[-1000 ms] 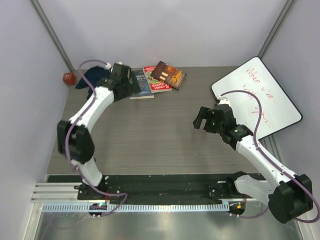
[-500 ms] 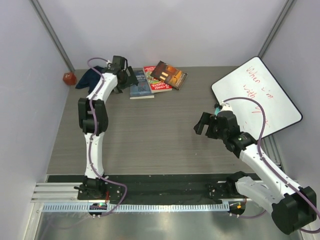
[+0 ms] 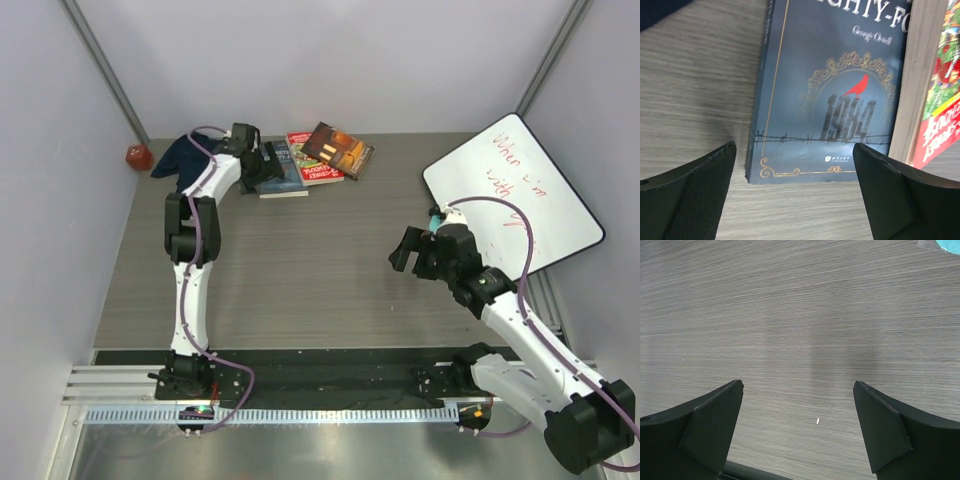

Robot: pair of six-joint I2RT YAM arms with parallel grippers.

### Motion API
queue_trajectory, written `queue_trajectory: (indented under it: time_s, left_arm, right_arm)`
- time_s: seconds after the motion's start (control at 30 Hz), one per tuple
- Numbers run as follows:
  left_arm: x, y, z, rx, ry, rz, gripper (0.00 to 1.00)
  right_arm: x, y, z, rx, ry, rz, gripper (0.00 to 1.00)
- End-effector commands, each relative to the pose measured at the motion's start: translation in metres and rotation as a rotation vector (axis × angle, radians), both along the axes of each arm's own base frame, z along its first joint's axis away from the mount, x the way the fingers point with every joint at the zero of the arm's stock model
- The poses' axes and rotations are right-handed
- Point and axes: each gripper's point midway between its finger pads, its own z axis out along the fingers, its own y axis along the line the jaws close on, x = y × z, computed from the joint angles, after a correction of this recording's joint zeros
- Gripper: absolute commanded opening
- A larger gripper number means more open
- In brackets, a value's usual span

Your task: Fold and stack the t-shirts

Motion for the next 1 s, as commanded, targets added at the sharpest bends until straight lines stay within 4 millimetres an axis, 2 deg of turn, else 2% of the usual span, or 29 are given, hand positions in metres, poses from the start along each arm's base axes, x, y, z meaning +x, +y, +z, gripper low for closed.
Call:
queue_trajectory:
  time_s: [0.0, 0.13, 0.17, 0.23, 0.27, 0.33, 0.43, 0.6, 0.77, 0.9, 0.97]
  left_arm:
    - [0.01, 0.008, -0.013, 0.002, -0.015, 0.009, 1.0]
    - [0.007, 0.011, -0.028, 0.003, 0.007, -0.006, 1.0]
    - [0.006, 0.012, -0.028, 0.004, 0.006, -0.005, 1.0]
    - [0.004, 0.011, -0.034, -0.008, 0.003, -0.011, 1.0]
    - [0.004, 0.011, -0.032, -0.016, -0.005, -0.012, 1.0]
    - [0.004, 0.008, -0.035, -0.036, -0.013, -0.027, 1.0]
    - [0.008, 0.003, -0.041, -0.057, -0.015, -0.043, 1.0]
    - [0.007, -0.007, -0.07, -0.113, 0.059, -0.035, 0.99]
    - [0.009, -0.02, -0.064, -0.173, 0.069, -0.005, 0.94]
    - [0.0, -0.039, -0.062, -0.162, 0.094, -0.022, 0.93]
    - [-0.003, -0.047, -0.065, -0.15, 0.108, -0.031, 0.92]
  right_arm:
    - [0.005, -0.004, 0.009, -0.035, -0.039, -0.003, 0.98]
    - [0.027, -0.003, 0.013, -0.05, -0.049, -0.047, 0.98]
    - [0.037, 0.0, 0.025, -0.041, -0.072, -0.055, 0.98]
    - [0.057, 0.007, 0.023, -0.049, -0.074, -0.052, 0.98]
    - [0.07, 0.012, 0.034, -0.045, -0.092, -0.054, 0.98]
    - [0.093, 0.022, 0.039, -0.052, -0.083, -0.041, 0.98]
    - [0.114, 0.033, 0.049, -0.04, -0.089, -0.036, 0.98]
    - [0.117, 0.036, 0.069, -0.004, -0.134, -0.037, 0.98]
    - [0.109, 0.027, 0.063, -0.025, -0.142, -0.056, 0.98]
    - [0.118, 0.033, 0.056, -0.034, -0.119, -0.042, 0.98]
    - [0.127, 0.036, 0.06, -0.036, -0.131, -0.036, 0.98]
